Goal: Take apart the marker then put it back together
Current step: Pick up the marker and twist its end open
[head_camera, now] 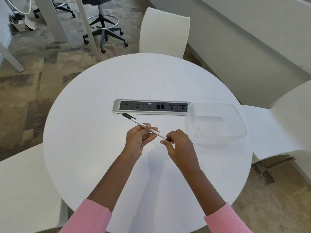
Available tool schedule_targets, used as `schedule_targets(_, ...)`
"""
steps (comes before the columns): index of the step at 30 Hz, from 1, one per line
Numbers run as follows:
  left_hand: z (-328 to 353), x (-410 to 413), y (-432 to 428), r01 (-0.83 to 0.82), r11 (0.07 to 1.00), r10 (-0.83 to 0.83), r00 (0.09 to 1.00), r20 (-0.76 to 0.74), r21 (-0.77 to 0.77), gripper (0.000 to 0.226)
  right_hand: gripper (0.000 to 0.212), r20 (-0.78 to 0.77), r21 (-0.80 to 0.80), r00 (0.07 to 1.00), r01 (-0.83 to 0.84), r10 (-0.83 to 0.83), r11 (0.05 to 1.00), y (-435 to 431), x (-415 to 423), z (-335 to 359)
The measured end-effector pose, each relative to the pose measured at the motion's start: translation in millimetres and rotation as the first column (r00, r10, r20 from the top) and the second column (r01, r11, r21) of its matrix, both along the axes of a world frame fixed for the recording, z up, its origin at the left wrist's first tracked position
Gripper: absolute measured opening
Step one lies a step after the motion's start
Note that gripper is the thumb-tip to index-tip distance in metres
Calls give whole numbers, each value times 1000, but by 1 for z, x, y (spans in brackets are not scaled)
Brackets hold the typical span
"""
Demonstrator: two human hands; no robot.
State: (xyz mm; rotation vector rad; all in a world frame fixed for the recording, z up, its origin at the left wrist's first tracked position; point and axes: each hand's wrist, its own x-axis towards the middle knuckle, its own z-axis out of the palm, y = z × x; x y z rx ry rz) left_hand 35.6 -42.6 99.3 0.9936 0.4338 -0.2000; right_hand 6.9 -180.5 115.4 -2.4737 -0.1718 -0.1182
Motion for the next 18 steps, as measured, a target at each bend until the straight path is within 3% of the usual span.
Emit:
schedule_targets(4, -2, 0, 0, -7, 1000, 7, 1000, -6, -12, 18, 22, 70, -108, 997, -30, 38, 994, 1, -2, -2)
schedule_targets(7, -4, 0, 1, 3, 1000, -3, 1000, -11, 5, 19, 28, -27, -109, 998, -51, 49, 993, 3, 0, 0)
schedule_targets(13, -9, -2, 3, 9, 1000, -8, 998, -55, 9, 17, 34, -320, 161, 947, 27, 26, 987, 1, 3, 6)
schedule_targets(18, -11, -3, 3, 1, 1000, -1, 996, -88, 4, 16, 45, -537, 311, 843, 152, 41, 938, 1, 8, 6)
